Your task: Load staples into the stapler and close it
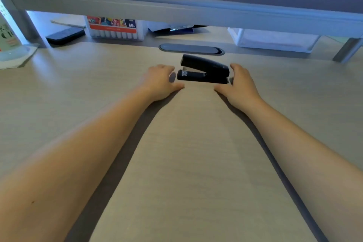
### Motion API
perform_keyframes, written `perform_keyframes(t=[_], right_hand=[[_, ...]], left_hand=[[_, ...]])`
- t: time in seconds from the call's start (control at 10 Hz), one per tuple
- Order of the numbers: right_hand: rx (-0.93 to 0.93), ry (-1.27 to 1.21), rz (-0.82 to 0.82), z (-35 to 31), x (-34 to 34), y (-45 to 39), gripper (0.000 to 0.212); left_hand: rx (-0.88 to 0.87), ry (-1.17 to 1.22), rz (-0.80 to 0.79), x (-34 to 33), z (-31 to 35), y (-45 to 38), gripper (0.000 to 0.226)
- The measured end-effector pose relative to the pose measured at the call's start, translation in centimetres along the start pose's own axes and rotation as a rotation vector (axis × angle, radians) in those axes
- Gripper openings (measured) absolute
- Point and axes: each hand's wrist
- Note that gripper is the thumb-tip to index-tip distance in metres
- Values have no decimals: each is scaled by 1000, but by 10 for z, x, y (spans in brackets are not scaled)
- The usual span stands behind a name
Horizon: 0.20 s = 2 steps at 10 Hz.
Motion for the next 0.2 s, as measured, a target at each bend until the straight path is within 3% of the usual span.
perform_keyframes(t=[0.1,0.2], right_hand=[[12,-61,-76,-14,25,46,50],[276,-98,-155,-25,49,141,49]], left_hand=[[-7,-24,-60,27,13,53,74],[-265,-81,70,38,16,151,64]])
Point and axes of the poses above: each hand's wrist, its own y-axis away from the middle knuckle, its own x-axis out of the back of the hand, z = x × y, and after that the axes turned 4 degrees about x, right-handed
